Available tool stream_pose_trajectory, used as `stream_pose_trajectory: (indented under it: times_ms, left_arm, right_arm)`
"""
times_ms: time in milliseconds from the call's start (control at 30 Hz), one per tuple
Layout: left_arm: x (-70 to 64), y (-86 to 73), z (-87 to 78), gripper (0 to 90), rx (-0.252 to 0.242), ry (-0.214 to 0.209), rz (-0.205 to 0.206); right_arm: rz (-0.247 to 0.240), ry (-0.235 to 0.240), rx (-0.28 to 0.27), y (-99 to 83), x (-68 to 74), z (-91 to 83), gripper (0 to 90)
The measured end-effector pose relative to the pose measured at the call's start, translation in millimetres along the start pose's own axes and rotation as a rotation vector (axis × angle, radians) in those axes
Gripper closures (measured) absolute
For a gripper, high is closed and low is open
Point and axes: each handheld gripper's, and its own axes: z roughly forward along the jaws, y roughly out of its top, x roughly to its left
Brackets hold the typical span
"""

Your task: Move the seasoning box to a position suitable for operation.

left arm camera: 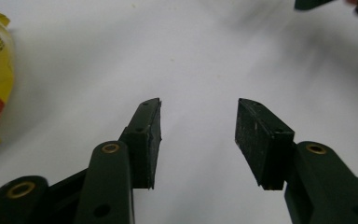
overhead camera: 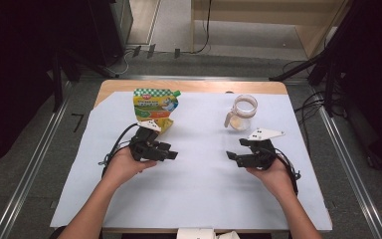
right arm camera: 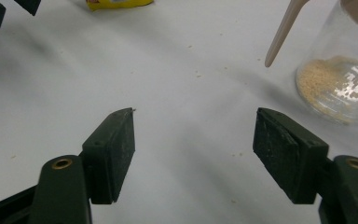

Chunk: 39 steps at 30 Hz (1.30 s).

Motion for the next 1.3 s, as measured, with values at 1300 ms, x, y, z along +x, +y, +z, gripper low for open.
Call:
stream_pose_trajectory:
  times_ms: [1300]
  left_arm:
    - [-8.8, -7.1, -10.7, 43.3, -0.050, -0.070, 0.093]
  right_arm:
    - [0.120, -0.098, -0.063, 6.1, -39.8, -7.8, 40.6]
